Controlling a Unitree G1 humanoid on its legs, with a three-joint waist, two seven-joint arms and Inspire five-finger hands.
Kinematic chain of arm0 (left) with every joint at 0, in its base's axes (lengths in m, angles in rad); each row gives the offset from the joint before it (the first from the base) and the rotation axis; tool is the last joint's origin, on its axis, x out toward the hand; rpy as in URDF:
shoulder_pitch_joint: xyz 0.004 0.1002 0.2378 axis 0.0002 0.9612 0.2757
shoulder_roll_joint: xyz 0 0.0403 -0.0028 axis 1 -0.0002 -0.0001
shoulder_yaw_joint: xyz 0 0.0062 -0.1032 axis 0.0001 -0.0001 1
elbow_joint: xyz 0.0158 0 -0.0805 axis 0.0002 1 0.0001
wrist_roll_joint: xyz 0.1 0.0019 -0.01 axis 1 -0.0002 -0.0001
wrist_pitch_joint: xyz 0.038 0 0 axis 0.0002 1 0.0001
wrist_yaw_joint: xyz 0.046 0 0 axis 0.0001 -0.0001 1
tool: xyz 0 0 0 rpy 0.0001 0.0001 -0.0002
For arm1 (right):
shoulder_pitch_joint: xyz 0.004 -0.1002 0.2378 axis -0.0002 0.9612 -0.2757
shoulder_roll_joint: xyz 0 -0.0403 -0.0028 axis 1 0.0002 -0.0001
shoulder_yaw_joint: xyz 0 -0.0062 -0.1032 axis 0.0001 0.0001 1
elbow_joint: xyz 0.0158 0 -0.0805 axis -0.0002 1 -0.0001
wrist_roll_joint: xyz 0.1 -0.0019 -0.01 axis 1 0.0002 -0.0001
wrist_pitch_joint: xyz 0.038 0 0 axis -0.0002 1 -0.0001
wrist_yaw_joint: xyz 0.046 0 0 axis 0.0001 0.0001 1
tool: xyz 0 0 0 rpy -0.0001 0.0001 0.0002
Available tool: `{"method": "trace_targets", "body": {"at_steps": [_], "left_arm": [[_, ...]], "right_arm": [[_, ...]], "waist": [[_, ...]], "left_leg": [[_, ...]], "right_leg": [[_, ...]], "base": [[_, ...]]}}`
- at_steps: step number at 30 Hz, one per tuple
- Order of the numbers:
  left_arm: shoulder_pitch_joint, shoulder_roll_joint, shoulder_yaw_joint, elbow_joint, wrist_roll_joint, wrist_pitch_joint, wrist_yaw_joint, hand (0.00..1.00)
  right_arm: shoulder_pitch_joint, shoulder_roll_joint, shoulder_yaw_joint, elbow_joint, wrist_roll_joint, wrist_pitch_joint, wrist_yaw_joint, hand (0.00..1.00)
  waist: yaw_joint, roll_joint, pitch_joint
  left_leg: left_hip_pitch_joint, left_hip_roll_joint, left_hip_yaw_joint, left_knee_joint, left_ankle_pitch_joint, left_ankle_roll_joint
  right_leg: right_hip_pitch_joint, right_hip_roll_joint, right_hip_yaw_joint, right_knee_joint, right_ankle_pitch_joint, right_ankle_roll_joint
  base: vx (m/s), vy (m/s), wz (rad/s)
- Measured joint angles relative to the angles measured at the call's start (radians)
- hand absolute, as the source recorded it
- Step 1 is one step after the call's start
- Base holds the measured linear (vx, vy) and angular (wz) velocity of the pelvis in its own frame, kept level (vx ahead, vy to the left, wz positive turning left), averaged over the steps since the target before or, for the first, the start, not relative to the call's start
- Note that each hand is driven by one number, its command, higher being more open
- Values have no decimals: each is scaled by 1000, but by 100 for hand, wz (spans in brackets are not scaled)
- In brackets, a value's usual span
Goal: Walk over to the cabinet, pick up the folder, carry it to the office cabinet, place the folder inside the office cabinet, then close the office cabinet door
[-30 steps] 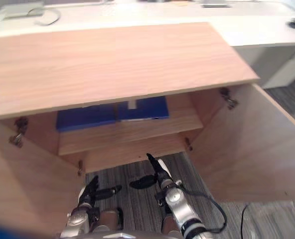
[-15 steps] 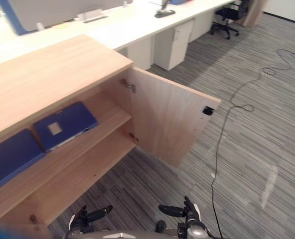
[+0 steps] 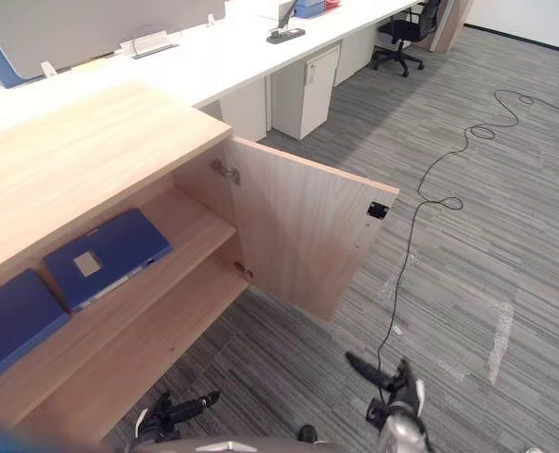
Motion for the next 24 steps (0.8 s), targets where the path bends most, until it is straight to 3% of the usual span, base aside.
{"method": "trace_targets", "body": {"at_steps": [7, 19, 24], "left_arm": [[25, 29, -6, -1, 37, -2, -19, 100], [93, 42, -4, 1, 33, -6, -19, 100], [100, 42, -16, -1, 30, -9, -21, 100]], "right_arm": [[-195, -164, -18, 13, -52, -3, -27, 100], [-555, -315, 29, 386, -47, 7, -3, 100], [-714, -374, 33, 497, -47, 29, 13, 100]], "waist": [[4, 6, -4], [36, 21, -9], [37, 30, 16]], "left_leg": [[-14, -23, -54, -11, 16, 20], [-32, -46, -124, -17, 35, 36], [-38, -58, -159, -25, 48, 41]], "right_leg": [[0, -21, -34, -3, 10, 6], [6, -47, -84, 10, 12, 3], [6, -61, -107, 21, 13, 3]], "base": [[-69, 15, 17], [-43, 14, 15], [-63, 30, 16]]}}
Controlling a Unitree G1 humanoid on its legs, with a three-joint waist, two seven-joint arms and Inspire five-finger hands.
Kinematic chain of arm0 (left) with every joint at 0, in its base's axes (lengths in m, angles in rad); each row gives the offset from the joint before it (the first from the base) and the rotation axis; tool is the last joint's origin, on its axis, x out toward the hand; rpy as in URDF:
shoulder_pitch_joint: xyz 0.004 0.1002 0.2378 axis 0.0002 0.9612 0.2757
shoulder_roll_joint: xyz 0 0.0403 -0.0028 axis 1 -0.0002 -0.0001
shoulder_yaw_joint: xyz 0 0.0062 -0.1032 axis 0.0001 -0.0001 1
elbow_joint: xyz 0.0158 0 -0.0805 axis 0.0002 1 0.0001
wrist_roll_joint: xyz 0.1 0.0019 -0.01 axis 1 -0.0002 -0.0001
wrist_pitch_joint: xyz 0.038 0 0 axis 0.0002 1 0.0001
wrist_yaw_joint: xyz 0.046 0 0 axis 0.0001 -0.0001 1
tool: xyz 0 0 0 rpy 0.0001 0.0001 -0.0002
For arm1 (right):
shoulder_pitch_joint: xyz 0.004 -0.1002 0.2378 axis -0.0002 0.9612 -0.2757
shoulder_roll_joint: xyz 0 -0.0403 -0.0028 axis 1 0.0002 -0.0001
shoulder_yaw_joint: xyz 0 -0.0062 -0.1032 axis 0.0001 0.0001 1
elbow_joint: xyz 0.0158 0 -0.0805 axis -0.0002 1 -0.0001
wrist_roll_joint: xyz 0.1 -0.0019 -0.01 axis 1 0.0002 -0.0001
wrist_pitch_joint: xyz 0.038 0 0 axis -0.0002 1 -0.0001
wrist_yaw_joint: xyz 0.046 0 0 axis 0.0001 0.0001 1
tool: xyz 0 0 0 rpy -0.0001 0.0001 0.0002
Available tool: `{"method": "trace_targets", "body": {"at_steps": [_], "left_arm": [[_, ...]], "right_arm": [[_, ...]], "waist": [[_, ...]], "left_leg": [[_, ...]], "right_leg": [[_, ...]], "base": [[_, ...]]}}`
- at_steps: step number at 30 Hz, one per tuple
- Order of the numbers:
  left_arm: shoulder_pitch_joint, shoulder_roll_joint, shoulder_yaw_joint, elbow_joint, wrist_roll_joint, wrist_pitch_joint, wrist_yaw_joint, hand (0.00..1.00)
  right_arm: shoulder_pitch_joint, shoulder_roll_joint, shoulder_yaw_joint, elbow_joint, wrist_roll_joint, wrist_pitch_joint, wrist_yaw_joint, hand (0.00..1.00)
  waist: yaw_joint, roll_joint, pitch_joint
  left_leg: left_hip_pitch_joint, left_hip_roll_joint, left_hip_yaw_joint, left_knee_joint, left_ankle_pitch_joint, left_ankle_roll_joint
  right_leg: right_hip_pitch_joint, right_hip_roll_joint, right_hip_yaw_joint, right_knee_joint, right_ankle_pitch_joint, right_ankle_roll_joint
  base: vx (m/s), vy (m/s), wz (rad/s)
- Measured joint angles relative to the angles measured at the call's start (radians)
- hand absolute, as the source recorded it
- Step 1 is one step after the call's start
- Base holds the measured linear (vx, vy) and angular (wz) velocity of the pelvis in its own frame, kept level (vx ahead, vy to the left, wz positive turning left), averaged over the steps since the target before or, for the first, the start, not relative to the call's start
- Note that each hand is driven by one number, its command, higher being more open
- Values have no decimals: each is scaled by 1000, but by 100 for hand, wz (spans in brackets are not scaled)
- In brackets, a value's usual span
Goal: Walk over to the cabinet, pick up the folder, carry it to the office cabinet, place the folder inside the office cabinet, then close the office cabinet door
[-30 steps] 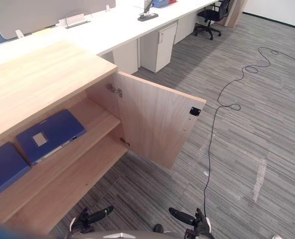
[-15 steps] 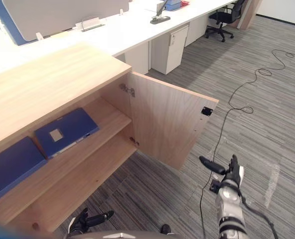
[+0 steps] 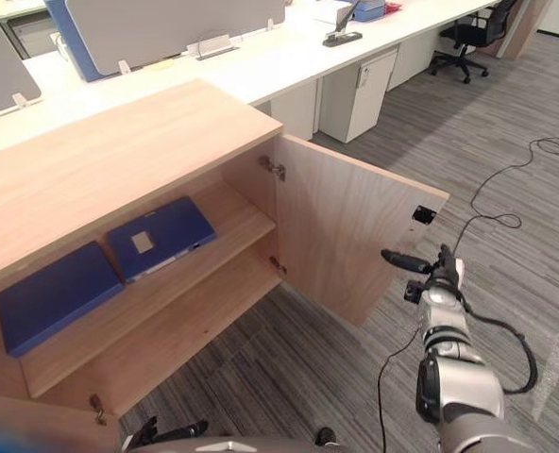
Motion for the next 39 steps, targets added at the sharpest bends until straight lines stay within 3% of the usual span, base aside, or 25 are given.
{"method": "trace_targets", "body": {"at_steps": [11, 17, 21, 25, 26, 28, 30, 32, 33, 36, 39], "left_arm": [[2, 1, -31, -43, -14, -25, -16, 100], [2, 1, -53, -57, -13, -29, -16, 100], [2, 1, -60, -60, -13, -30, -17, 100], [2, 10, -75, -59, -12, -30, -17, 100], [4, 22, -99, -57, -6, -30, -17, 100], [8, 31, -110, -54, 4, -29, -22, 100], [3, 46, -129, -45, 15, -29, -36, 100], [-9, 70, -144, -39, 45, -29, -65, 100], [-12, 77, -148, -38, 45, -29, -71, 100], [-24, 79, -148, -36, 65, -29, -88, 100], [-44, 65, -148, -34, 82, -28, -97, 100]], "right_arm": [[-257, -130, -11, 122, -85, 35, 5, 100], [-272, -148, -4, 127, -83, 40, 10, 100], [-267, -148, 97, 98, -76, 40, 12, 100], [-99, -161, 333, -142, -82, 23, 17, 100], [-37, -194, 472, -257, -85, 19, 26, 100], [16, -242, 605, -365, -88, 12, 72, 100], [76, -318, 779, -507, -86, -5, 154, 100], [123, -397, 1012, -673, -84, -18, 326, 100], [134, -404, 1069, -709, -82, -21, 368, 100], [193, -357, 1249, -805, -74, -55, 599, 100], [262, -267, 1335, -791, -94, -79, 710, 100]], "waist": [[1, 9, 67], [2, 13, 88], [-5, 18, 106], [-12, 17, 111], [-27, 16, 112], [-48, 13, 112], [-61, 5, 107], [-62, -7, 87], [-61, -11, 80], [-48, -9, 54], [-19, 8, 45]], "left_leg": [[-28, -18, -60, -11, 26, 14], [-31, -20, -65, -11, 28, 16], [-30, -20, -60, -10, 27, 16], [-22, -7, -42, -8, 21, 7], [-22, 2, -25, -5, 15, -2], [-12, 11, -14, -1, 10, -7], [-2, 31, 5, 14, -3, -22], [1, 61, 4, 29, -10, -31], [0, 68, 2, 30, -10, -32], [-4, 99, -12, 29, -8, -45], [-13, 103, -32, 28, -5, -49]], "right_leg": [[-2, -18, -52, 0, 4, -1], [-2, -20, -56, 1, 5, -1], [-3, -19, -50, 2, 5, -2], [-16, -6, -16, 4, 6, -1], [-22, 4, 5, 6, 6, -1], [-22, 14, 21, 5, 5, -3], [-22, 35, 46, 4, 1, -7], [-23, 62, 63, -1, -5, -18], [-23, 69, 62, -1, -9, -23], [-23, 99, 49, 1, -22, -44], [-27, 103, 34, 5, -25, -49]], "base": [[-28, 26, 15], [-4, 12, 3], [-10, 8, -4], [-9, -1, -27], [-7, -23, -44], [1, -28, -40], [4, -55, -50], [3, -98, -35], [11, -115, -6], [32, -115, 10], [46, -39, 16]]}}
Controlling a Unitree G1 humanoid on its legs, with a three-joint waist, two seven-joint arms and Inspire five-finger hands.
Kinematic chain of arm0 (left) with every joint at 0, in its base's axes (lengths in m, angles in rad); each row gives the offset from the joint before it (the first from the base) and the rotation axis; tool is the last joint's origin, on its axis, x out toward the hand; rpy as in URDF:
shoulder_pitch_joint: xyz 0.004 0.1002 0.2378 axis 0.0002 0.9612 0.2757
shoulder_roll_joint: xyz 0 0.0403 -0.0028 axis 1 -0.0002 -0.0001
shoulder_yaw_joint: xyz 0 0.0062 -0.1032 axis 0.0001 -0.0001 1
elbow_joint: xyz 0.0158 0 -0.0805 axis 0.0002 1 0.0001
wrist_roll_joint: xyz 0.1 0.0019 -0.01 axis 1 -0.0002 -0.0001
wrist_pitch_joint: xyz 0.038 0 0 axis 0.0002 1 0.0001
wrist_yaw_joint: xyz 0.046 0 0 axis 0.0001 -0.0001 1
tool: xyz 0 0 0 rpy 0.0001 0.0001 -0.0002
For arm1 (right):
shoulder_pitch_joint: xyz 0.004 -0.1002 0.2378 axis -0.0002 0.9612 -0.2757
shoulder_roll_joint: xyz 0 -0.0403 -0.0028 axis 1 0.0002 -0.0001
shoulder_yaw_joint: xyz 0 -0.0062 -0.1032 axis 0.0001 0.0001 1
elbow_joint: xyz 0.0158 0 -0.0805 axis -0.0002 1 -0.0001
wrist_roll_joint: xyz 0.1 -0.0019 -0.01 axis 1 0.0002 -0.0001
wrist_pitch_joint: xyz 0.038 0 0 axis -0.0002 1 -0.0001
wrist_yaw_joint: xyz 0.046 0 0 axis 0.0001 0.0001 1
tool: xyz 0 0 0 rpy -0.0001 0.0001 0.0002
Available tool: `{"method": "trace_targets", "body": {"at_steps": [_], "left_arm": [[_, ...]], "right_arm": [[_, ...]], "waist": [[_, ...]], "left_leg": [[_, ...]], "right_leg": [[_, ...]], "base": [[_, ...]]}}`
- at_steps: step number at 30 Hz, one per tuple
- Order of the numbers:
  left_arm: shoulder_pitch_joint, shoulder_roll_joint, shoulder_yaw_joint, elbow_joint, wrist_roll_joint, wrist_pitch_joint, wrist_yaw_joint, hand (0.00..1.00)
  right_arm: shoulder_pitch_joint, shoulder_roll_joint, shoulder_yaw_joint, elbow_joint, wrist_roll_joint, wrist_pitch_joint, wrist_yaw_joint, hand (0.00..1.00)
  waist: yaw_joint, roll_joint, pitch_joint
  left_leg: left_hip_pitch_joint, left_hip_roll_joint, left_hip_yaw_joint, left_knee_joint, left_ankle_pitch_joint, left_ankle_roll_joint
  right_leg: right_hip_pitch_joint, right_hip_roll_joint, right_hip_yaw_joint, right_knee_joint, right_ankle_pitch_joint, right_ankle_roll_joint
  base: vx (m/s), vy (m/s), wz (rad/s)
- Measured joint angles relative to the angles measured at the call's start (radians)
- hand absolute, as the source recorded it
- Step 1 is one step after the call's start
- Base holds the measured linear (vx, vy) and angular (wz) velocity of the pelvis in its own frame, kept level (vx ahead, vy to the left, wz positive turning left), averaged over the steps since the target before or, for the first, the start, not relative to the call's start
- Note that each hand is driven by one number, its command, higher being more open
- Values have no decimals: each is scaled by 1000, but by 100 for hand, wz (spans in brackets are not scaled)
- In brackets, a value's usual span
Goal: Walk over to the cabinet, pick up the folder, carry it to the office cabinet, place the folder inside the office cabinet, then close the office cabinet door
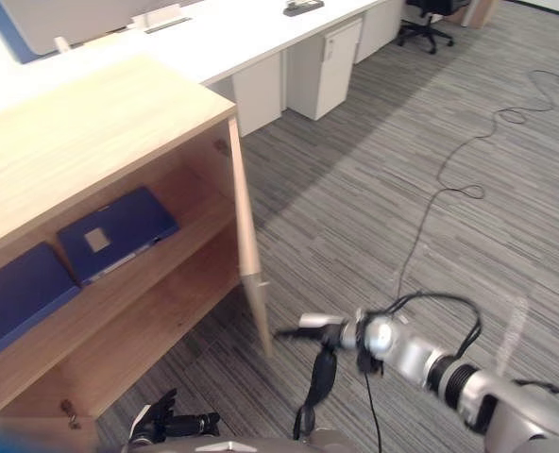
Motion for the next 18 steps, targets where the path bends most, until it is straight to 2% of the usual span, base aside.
{"method": "trace_targets", "body": {"at_steps": [2, 6, 7, 9, 10, 11, 12, 13, 14, 15, 17, 18], "left_arm": [[-3, -4, 0, 0, 0, 0, 1, 100], [-3, 8, 0, 11, 1, 3, 3, 100], [-6, 13, 0, 14, 1, 5, 0, 100], [-9, 16, -1, 14, 0, 7, -3, 100], [-22, 28, -16, 16, -3, 9, -8, 100], [-39, 33, -39, 16, -11, 9, -11, 100], [-43, 33, -52, 14, -18, 8, -13, 100], [-52, 35, -77, 9, -41, 4, -27, 100], [-65, 39, -85, 11, -70, 10, -34, 100], [-66, 42, -95, 14, -97, 15, -38, 100], [-70, 50, -104, 11, -135, 21, -55, 100], [-64, 52, -105, -12, -176, 32, -56, 100]], "right_arm": [[25, 55, 14, 35, -73, -2, 30, 100], [40, 122, 2, 140, -145, -1, 11, 100], [54, 138, -14, 155, -164, 1, 4, 100], [81, 163, -39, 161, -185, 0, -5, 100], [119, 175, -89, 177, -206, 1, -8, 100], [169, 203, -170, 208, -234, 2, -22, 100], [192, 217, -211, 225, -252, 2, -30, 100], [232, 251, -287, 268, -279, 1, -45, 100], [258, 320, -384, 367, -302, -2, -68, 100], [276, 371, -470, 446, -310, 1, -99, 100], [291, 438, -628, 572, -319, 12, -153, 100], [302, 486, -770, 666, -293, 39, -249, 100]], "waist": [[13, 4, -3], [15, -16, -19], [14, -25, -18], [13, -44, -19], [10, -60, -20], [10, -61, -21], [10, -57, -26], [6, -33, -25], [7, -32, -25], [5, -38, -28], [8, -48, -32], [15, -60, -29]], "left_leg": [[0, -5, -3, 0, 0, 0], [-1, -24, -18, 4, -1, 1], [-1, -33, -33, 19, -8, 9], [-15, -67, -85, 74, -36, 23], [-47, -106, -162, 144, -73, 30], [-83, -137, -259, 210, -111, 29], [-109, -147, -309, 242, -123, 35], [-158, -160, -410, 291, -131, 37], [-186, -185, -512, 299, -130, 38], [-208, -213, -583, 299, -128, 41], [-252, -260, -674, 298, -124, 47], [-278, -297, -739, 289, -116, 43]], "right_leg": [[1, -6, -3, 4, 0, 0], [8, -28, -14, 19, -6, 10], [4, -50, -32, 66, -35, 20], [-25, -122, -72, 234, -130, 41], [-27, -187, -123, 355, -197, 62], [-38, -236, -112, 479, -214, 62], [-55, -242, -76, 532, -206, 41], [-102, -229, 23, 645, -178, -18], [-134, -187, 182, 671, -229, -11], [-130, -148, 314, 634, -262, 18], [-112, -118, 504, 559, -292, 59], [-73, -116, 600, 478, -298, 82]], "base": [[24, 29, 8], [-23, 58, 13], [-48, 118, 49], [-54, 94, 92], [-58, 20, 179], [-63, 11, 207], [-58, 8, 235], [-56, -19, 244], [-49, -77, 277], [-24, -108, 231], [-29, -177, 229], [-91, -255, 234]]}}
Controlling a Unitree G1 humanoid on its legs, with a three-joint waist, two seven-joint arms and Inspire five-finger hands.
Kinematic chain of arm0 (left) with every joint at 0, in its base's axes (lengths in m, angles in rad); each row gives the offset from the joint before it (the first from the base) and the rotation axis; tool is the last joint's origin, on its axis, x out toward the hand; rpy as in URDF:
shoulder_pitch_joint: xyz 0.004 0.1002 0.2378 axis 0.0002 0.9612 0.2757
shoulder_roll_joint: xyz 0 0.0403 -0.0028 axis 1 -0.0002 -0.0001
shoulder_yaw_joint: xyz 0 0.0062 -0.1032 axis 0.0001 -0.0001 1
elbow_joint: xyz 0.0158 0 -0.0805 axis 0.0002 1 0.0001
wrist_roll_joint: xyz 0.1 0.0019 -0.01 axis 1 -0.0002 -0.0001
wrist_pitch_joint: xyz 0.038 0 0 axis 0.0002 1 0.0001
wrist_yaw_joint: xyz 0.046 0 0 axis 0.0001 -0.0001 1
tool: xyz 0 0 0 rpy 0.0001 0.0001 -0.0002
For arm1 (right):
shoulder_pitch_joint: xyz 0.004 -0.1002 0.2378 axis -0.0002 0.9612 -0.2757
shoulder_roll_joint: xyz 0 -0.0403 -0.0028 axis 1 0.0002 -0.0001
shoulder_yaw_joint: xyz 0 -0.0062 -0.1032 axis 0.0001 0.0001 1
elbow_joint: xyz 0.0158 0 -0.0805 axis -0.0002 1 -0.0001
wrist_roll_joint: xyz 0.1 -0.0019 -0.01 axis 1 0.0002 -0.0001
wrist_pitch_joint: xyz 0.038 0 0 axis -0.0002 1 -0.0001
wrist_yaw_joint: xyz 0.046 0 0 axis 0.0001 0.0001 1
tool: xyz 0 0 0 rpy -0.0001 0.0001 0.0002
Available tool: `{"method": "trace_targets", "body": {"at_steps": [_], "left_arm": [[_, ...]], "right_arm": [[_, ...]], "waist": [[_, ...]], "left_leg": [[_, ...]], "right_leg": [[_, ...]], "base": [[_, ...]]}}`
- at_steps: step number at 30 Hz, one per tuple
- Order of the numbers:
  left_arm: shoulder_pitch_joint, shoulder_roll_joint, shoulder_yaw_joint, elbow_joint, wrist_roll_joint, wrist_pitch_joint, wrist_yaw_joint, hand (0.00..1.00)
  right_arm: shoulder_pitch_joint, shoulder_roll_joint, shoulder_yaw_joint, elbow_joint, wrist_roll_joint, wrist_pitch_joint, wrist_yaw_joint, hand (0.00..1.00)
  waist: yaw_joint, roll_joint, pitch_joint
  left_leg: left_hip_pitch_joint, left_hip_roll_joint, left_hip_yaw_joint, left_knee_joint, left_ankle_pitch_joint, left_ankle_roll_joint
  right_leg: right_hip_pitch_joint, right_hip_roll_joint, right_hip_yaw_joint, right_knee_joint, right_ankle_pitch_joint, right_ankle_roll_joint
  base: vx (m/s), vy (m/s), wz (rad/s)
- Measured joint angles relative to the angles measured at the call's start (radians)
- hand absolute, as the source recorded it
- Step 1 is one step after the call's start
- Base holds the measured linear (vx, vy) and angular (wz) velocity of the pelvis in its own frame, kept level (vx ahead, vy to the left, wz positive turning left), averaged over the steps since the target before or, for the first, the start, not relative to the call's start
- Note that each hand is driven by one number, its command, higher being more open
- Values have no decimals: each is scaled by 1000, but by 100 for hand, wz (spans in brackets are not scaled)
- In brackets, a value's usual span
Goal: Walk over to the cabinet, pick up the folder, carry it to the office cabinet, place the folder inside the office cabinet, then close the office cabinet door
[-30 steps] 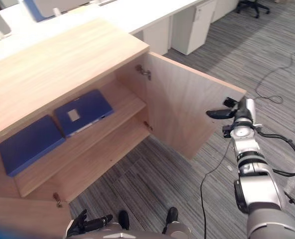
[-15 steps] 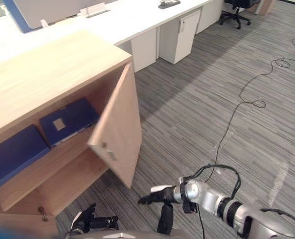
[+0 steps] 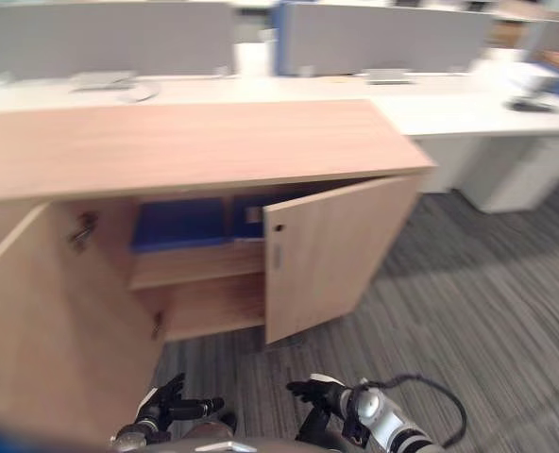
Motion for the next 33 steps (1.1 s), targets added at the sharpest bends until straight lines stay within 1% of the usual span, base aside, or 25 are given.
{"method": "trace_targets", "body": {"at_steps": [1, 2, 3, 4, 5, 6, 7, 8, 9, 10, 11, 12, 13, 14, 15, 16, 17, 18, 19, 20, 22, 24, 26, 28, 33], "left_arm": [[10, 2, 2, -21, -14, 4, 1, 100], [35, 4, 12, -68, -37, 9, 4, 100], [47, -8, 28, -111, -65, 17, 6, 100], [54, -27, 34, -132, -73, 22, 6, 100], [81, -61, 40, -184, -101, 23, 5, 100], [95, -94, 39, -215, -122, 24, 1, 100], [88, -93, 48, -225, -123, 32, -12, 100], [87, -84, 50, -239, -136, 35, -21, 100], [87, -83, 63, -243, -142, 37, -19, 100], [85, -89, 102, -254, -151, 38, -13, 100], [81, -97, 132, -257, -169, 37, -8, 100], [84, -104, 137, -254, -179, 37, -4, 100], [84, -99, 138, -242, -186, 33, 2, 100], [83, -99, 137, -227, -203, 27, 1, 100], [80, -95, 138, -219, -213, 26, 0, 100], [65, -93, 144, -185, -232, 25, -1, 100], [67, -106, 163, -152, -250, 34, -9, 100], [75, -106, 167, -135, -262, 37, -10, 100], [89, -109, 170, -119, -274, 38, -9, 100], [92, -106, 178, -107, -299, 41, -8, 100], [105, -104, 193, -109, -304, 41, -3, 100], [115, -112, 202, -131, -306, 42, 8, 100], [155, -141, 227, -223, -304, 42, 20, 100], [161, -155, 258, -282, -297, 43, 33, 100], [140, -157, 402, -436, -247, 42, 94, 100]], "right_arm": [[0, 17, -39, 31, 17, 14, -44, 100], [1, 46, -97, 80, 52, 37, -112, 100], [7, 79, -191, 115, 91, 58, -181, 100], [17, 86, -234, 120, 107, 66, -202, 100], [38, 91, -290, 120, 116, 86, -237, 100], [44, 100, -332, 116, 117, 103, -256, 100], [45, 110, -346, 111, 117, 105, -265, 100], [48, 124, -365, 108, 117, 106, -278, 100], [59, 143, -388, 98, 120, 106, -283, 100], [78, 157, -429, 76, 138, 98, -286, 100], [87, 166, -480, 71, 162, 92, -289, 100], [88, 170, -513, 68, 169, 93, -291, 100], [85, 167, -552, 63, 189, 91, -293, 100], [79, 170, -574, 68, 192, 92, -293, 100], [74, 179, -574, 69, 193, 91, -292, 100], [73, 195, -576, 73, 195, 80, -290, 100], [69, 197, -593, 89, 203, 71, -290, 100], [72, 196, -601, 89, 216, 71, -291, 100], [78, 199, -611, 88, 237, 78, -288, 100], [76, 200, -615, 89, 253, 78, -295, 100], [76, 207, -615, 90, 275, 77, -295, 100], [79, 208, -615, 91, 276, 78, -296, 100], [81, 208, -616, 88, 276, 78, -299, 100], [90, 210, -616, 81, 276, 78, -302, 100], [120, 211, -610, 43, 273, 69, -302, 100]], "waist": [[9, -3, 7], [19, -10, 10], [33, -9, 10], [37, -1, 5], [44, 13, -2], [44, 27, -10], [46, 16, -4], [51, 8, 0], [49, -3, 0], [37, -14, -2], [37, -5, -3], [36, 3, 2], [19, 16, 8], [12, 31, 12], [7, 19, 12], [-7, -4, 9], [1, 1, 18], [1, 3, 17], [0, 15, 17], [3, 2, 23], [2, -14, 18], [-1, -13, 17], [-2, -9, 15], [-6, -11, 19], [-11, -2, 13]], "left_leg": [[-2, -5, -12, -12, 6, -4], [1, -2, -43, -53, 19, -25], [-24, 13, -58, -49, 35, -76], [-48, 15, -50, 7, 32, -82], [-53, 36, -50, 52, 31, -87], [-37, 83, -54, 19, 33, -112], [-47, 103, -41, -6, 57, -121], [-56, 136, 15, -34, 82, -85], [-79, 175, 109, -42, 104, -38], [-154, 233, 307, 63, 96, 35], [-204, 288, 514, 272, 62, 45], [-203, 305, 605, 312, 38, 49], [-199, 310, 697, 293, 50, 64], [-165, 279, 699, 187, 71, 51], [-155, 252, 685, 117, 118, 44], [-133, 205, 697, 34, 135, 46], [-124, 213, 750, 209, 5, 54], [-96, 210, 762, 244, -42, 48], [-46, 198, 764, 185, -77, 41], [-7, 142, 762, 75, -29, 80], [39, 85, 759, -60, 46, 94], [94, 44, 748, -202, 119, 107], [164, 25, 736, -351, 194, 112], [186, 23, 718, -371, 204, 112], [215, 24, 726, -372, 189, 104]], "right_leg": [[15, -5, 0, -31, 4, 11], [48, -17, -37, -62, -44, 44], [59, -23, -116, -87, -72, 37], [61, -16, -151, -89, -71, 30], [65, 5, -215, -92, -69, 16], [62, 35, -271, -93, -70, 5], [61, 40, -297, -93, -68, -1], [62, 49, -325, -94, -66, -5], [63, 52, -355, -97, -64, -10], [63, 45, -398, -107, -60, -15], [79, 35, -421, -114, -59, -11], [98, 31, -437, -116, -56, -7], [110, 30, -459, -110, -52, -2], [111, 33, -466, -139, -52, -29], [110, 37, -467, -190, -35, -38], [129, 5, -509, -272, 14, -8], [160, -7, -538, -300, 28, -2], [180, -14, -553, -314, 31, 3], [205, -17, -569, -333, 37, 12], [212, -46, -589, -346, 48, 12], [201, -77, -604, -349, 61, 18], [206, -97, -612, -365, 81, 33], [212, -99, -617, -371, 95, 39], [236, -99, -631, -374, 103, 35], [262, -94, -630, -378, 107, 30]], "base": [[-151, -331, 223], [-159, -277, 174], [-186, -277, 172], [-193, -257, 161], [-164, -245, 140], [-115, -223, 130], [-80, -193, 98], [-49, -167, 68], [-26, -187, 78], [42, -138, 75], [78, -70, 70], [90, -28, 82], [61, 17, 106], [18, 16, 120], [-86, -15, 133], [-105, 8, 113], [-83, 25, 99], [27, 109, 56], [52, 124, 57], [50, 109, 51], [24, 45, 38], [33, 32, 24], [13, 26, 16], [-29, 17, 18], [-43, 8, -7]]}}
